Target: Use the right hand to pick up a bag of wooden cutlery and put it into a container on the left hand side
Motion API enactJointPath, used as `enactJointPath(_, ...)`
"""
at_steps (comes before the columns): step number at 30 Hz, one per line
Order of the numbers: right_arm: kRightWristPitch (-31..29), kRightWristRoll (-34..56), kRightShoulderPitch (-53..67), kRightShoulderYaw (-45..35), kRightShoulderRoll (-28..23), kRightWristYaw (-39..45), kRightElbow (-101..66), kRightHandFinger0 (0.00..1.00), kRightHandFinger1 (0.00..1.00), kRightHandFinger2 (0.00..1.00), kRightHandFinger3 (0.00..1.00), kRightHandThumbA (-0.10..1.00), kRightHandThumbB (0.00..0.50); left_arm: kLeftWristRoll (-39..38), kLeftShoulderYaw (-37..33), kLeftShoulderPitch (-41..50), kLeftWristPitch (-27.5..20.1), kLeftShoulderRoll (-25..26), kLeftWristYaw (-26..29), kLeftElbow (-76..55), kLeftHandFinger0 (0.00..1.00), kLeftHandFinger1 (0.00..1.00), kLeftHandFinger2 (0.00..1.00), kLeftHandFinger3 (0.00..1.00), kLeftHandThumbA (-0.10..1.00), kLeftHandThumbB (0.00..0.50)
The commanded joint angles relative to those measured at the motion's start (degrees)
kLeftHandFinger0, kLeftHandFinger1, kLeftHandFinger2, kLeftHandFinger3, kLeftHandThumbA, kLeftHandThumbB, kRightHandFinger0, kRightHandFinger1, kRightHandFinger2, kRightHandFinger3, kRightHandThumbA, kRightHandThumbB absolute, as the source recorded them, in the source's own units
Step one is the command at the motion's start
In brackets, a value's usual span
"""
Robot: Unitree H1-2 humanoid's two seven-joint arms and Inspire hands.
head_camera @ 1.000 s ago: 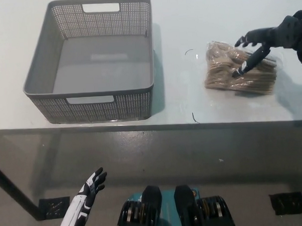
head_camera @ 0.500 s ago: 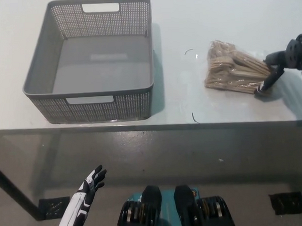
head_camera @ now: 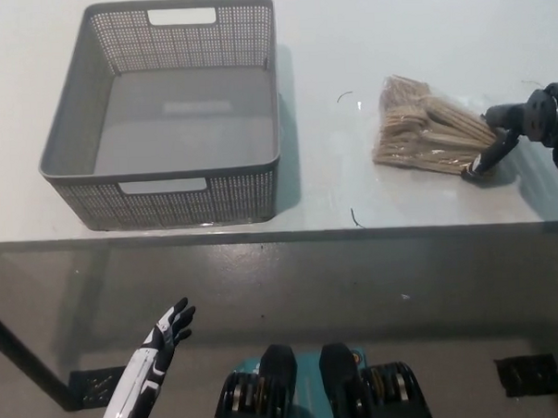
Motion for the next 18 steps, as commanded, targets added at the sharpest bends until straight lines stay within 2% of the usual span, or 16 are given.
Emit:
enactJointPath(1,-3.7,1.7,-2.6,-2.1,0.5,-4.9,-1.6,1.0,1.0,1.0,1.0,0.75,0.5,-0.2,0.1,-0.9,-2.2,1.1,-1.0,-0.8,1.0,1.0,1.0,1.0,1.0,0.337)
enactJointPath(7,-3.5,2.0,-5.5,-3.9,0.2,-3.3,-1.5,1.0,1.0,1.0,1.0,0.77,0.5,-0.3,0.1,-1.0,-2.2,1.0,-1.2,-0.7,1.0,1.0,1.0,1.0,1.0,0.348)
enactJointPath(11,-3.9,1.3,-6.8,-3.7,0.6,-2.7,-1.2,1.0,1.0,1.0,1.0,0.79,0.5,0.0,-0.1,-1.1,-2.2,1.1,-1.2,-0.8,1.0,1.0,1.0,1.0,1.0,0.337)
enactJointPath(18,-3.3,1.0,-7.4,-3.4,2.3,-2.9,-0.5,1.0,1.0,1.0,1.0,0.78,0.5,0.0,0.0,-1.3,-2.2,1.1,-1.0,-1.1,1.0,1.0,1.0,1.0,1.0,0.341)
